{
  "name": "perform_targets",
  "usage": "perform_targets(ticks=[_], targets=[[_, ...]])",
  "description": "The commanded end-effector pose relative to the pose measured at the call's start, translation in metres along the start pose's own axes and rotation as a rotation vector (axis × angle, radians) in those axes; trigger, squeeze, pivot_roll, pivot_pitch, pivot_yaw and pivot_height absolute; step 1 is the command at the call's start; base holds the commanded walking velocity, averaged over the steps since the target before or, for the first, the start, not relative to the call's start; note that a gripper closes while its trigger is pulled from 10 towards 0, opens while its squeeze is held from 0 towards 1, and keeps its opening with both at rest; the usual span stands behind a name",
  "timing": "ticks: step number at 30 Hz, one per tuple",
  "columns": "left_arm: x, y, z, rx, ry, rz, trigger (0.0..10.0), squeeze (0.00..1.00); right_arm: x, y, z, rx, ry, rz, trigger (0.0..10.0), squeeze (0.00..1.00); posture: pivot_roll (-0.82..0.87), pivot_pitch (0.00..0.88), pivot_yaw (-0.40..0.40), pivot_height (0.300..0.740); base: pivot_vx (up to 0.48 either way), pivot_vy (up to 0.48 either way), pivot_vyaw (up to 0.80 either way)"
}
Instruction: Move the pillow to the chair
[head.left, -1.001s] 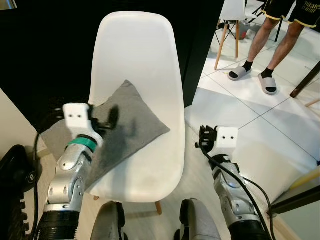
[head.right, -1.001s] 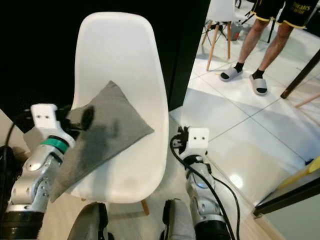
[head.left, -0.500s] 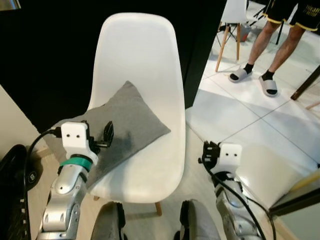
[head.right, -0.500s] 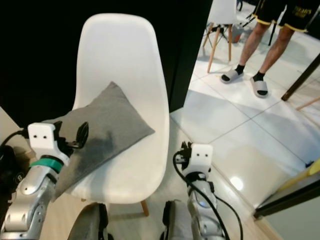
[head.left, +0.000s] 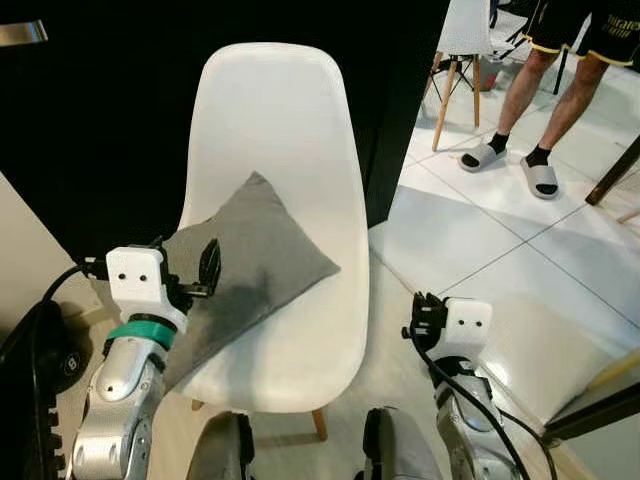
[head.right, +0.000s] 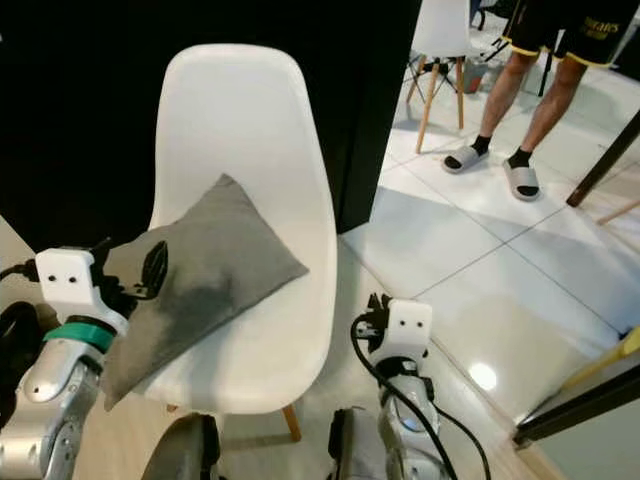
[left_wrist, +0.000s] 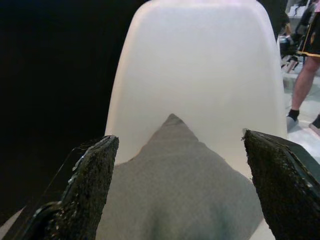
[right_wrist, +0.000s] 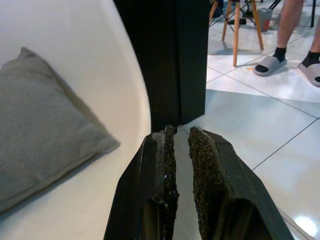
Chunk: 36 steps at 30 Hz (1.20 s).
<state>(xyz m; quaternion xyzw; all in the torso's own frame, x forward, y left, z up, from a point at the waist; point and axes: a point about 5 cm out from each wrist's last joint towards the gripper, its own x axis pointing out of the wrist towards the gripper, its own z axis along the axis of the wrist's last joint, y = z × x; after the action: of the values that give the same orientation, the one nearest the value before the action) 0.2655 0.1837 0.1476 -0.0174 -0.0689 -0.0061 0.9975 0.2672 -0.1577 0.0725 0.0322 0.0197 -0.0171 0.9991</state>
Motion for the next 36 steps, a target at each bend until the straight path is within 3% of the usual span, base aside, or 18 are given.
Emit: perform_targets(ticks=[1,9,13,25,33,36], targets=[[-0.002,0.001,-0.002,0.011,0.009,0.012,10.0,0.00,0.001,0.001,0.002,0.001,-0.001,0.001,10.0,0.00,0.07,0.004,0.052,0.672,0.000,0.000,0.00],[0.000,-0.003,-0.001,-0.014,0.021,-0.008,10.0,0.00,0.002,0.003,0.003,0.004,-0.002,0.007,10.0,0.00,0.06,0.005,0.051,0.696,0.000,0.000,0.00],[0.001,-0.004,-0.003,-0.075,0.051,0.018,10.0,0.00,0.002,0.004,0.003,0.006,0.000,0.009,10.0,0.00,0.06,0.003,0.052,0.715,0.000,0.000,0.00],[0.003,-0.004,-0.002,-0.099,0.033,0.012,10.0,0.00,0.001,0.004,0.003,0.006,0.003,0.016,10.0,0.00,0.06,0.000,0.044,0.740,0.000,0.000,0.00],[0.002,-0.014,-0.009,-0.117,0.083,-0.030,10.0,0.00,-0.001,0.007,0.000,0.011,0.022,0.036,10.0,0.00,0.06,0.000,0.041,0.740,0.000,0.000,0.00],[0.002,-0.014,-0.029,-0.085,0.190,0.002,10.0,0.00,-0.004,0.006,-0.011,0.020,0.089,0.035,10.0,0.00,0.05,0.002,0.038,0.740,0.000,0.000,0.00]])
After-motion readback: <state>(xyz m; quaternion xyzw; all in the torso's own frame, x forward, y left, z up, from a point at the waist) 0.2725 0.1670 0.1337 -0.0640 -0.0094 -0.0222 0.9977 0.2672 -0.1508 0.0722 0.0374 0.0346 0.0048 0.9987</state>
